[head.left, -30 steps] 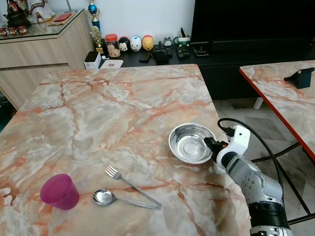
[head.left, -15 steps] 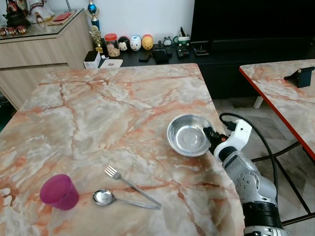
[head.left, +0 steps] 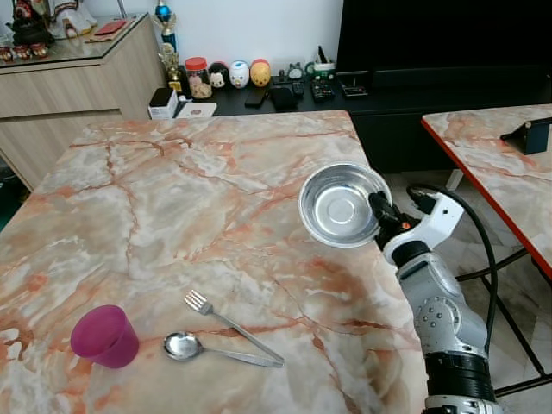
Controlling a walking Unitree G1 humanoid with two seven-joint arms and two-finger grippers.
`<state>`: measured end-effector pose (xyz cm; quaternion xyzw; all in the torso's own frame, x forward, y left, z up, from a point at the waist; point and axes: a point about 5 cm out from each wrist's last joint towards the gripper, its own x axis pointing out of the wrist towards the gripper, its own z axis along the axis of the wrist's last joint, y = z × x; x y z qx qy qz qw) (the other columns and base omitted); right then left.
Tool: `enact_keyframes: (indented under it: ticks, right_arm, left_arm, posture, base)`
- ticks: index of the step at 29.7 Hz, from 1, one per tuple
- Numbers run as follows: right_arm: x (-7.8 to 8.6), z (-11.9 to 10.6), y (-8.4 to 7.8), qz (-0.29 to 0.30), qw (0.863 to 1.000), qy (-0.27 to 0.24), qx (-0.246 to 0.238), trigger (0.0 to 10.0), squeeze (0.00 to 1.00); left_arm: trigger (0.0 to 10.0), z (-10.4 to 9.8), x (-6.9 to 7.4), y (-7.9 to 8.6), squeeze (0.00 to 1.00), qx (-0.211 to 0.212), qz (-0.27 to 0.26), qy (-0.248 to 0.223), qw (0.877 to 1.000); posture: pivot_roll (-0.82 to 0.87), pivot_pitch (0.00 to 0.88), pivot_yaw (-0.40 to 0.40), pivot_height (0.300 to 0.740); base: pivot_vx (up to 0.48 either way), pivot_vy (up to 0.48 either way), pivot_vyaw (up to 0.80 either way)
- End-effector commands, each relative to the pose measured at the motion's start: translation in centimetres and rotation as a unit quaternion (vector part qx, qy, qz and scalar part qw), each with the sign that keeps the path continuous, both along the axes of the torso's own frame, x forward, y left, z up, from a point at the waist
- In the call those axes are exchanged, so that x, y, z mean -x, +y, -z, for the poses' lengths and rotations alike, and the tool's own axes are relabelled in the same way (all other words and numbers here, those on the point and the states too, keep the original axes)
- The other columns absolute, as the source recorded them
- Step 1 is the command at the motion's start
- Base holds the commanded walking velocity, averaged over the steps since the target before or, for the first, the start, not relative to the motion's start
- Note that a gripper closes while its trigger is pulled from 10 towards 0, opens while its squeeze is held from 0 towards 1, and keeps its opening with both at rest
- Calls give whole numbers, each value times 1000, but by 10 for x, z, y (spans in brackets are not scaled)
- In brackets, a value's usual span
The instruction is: Setting the table
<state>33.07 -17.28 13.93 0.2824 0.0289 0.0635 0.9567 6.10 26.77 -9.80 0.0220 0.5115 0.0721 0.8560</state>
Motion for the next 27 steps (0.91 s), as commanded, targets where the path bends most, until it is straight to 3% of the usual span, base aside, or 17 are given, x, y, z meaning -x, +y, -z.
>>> enact_keyframes:
  ticks: [1,10,27]
  right_arm:
    - [-4,-15,1,-2,999,-33,-4,10000,0]
    - [-5,-17,0,1,999,-41,-2,10000,0]
    - [-5,-18,2,-1,999,-45,-2,10000,0]
  left_arm:
    - [10000,0,7,5,0,-1,-23,10,1000]
    - [10000,0,6,4,0,6,-34,5,999]
    - [10000,0,6,4,0,9,-35,5,999]
  posture:
    - [-51,0,61,740]
    - [-48,0,55,740]
    - [-47,0,56,740]
  base:
    - [0,0,0]
    - [0,0,0]
    - [-291,0,0]
